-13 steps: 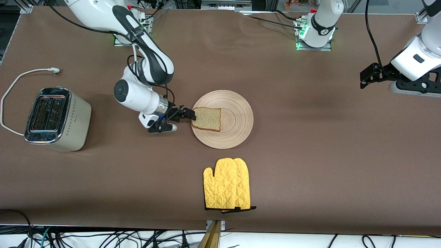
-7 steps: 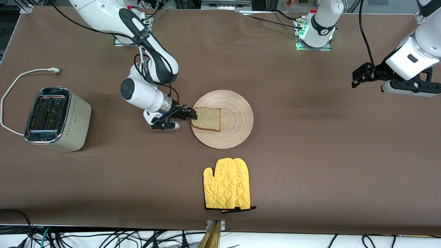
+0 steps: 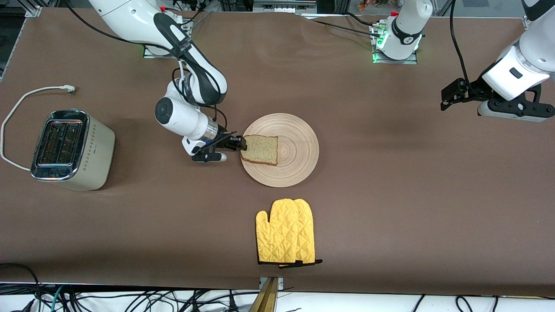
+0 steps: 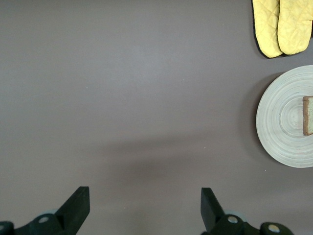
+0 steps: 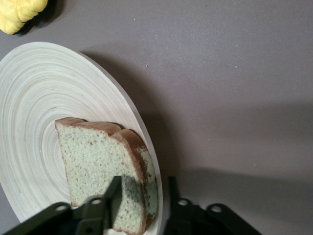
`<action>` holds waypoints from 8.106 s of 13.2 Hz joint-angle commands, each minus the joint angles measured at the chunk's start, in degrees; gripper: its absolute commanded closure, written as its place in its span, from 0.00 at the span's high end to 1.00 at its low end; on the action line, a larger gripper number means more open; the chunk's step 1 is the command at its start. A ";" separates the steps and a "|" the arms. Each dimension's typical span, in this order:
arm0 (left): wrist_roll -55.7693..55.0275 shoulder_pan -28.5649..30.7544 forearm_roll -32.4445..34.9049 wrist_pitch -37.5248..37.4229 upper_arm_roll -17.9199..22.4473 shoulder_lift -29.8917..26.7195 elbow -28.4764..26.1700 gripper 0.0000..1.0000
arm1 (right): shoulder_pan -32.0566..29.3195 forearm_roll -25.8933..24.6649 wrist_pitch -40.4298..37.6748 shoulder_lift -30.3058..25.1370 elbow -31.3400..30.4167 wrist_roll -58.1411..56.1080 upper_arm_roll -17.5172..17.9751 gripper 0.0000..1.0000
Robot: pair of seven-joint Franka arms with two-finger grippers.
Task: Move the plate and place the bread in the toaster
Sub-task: 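Grasp the bread slice on the plate with the right gripper, then lift the bread with the right gripper over the toaster slot, then lower the bread into the toaster slot with the right gripper, then open the right gripper and raise it away from the toaster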
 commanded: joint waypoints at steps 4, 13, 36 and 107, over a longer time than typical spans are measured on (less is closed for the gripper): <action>-0.72 0.13 -1.22 0.06 -0.04 -0.39 -0.18 1.00 | 1.41 1.64 2.81 0.04 -0.92 0.77 0.34 0.14; -0.72 0.22 -1.30 -0.02 -0.04 -0.31 -0.18 1.00 | 1.15 0.06 -4.37 -3.99 1.36 0.24 -0.97 0.00; -0.73 0.14 -1.30 -0.02 -0.22 -0.39 -0.18 1.00 | -11.51 -58.65 -57.40 -21.14 26.15 -17.25 -23.91 0.00; -0.90 0.40 1.68 -1.17 -0.31 -0.39 -0.10 1.00 | -4.21 -30.88 -64.87 -26.07 25.63 -7.58 -25.07 1.00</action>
